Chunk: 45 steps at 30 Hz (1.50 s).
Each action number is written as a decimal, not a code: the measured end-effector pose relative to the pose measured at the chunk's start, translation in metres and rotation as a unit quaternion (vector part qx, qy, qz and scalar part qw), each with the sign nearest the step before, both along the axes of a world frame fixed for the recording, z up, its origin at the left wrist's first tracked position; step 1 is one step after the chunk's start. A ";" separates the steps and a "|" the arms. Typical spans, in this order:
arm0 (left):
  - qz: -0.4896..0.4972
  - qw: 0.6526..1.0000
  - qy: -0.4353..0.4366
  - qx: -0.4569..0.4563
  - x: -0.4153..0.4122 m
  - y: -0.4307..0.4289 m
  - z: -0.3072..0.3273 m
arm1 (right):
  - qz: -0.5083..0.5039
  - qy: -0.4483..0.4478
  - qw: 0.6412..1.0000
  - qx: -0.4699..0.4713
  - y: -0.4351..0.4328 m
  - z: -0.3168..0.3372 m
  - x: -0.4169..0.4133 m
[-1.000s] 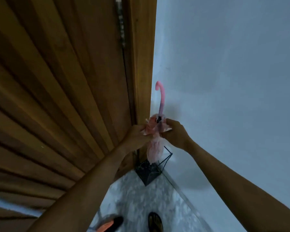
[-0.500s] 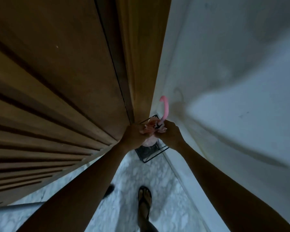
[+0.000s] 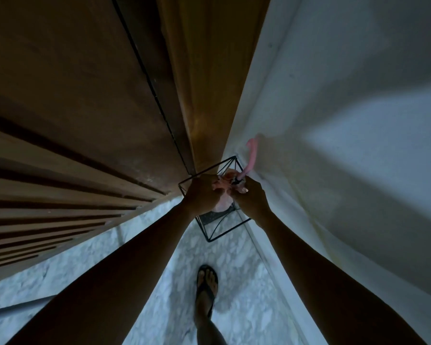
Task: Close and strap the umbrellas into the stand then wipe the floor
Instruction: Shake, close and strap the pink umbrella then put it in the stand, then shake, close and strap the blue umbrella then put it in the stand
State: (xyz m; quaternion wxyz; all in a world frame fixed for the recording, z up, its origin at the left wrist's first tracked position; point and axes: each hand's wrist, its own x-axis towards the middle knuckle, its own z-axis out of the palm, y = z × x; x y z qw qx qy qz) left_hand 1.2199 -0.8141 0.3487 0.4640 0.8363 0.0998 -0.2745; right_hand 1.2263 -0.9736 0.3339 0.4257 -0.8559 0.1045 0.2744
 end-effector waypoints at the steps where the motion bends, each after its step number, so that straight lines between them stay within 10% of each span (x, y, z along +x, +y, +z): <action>1: 0.001 1.000 0.001 -0.005 0.002 0.001 -0.008 | 0.003 0.001 1.000 0.003 0.000 -0.003 0.002; 26: 0.047 0.997 0.057 0.021 -0.069 0.048 0.081 | -0.156 0.022 0.987 -0.021 0.075 0.078 -0.064; 33: 0.216 0.972 0.046 0.076 -0.240 0.150 0.151 | 0.089 -0.020 0.996 -0.004 0.167 0.145 -0.172; 45: 0.559 0.819 -0.012 0.127 -0.729 0.296 0.253 | 0.371 0.034 0.916 0.150 0.394 0.229 -0.562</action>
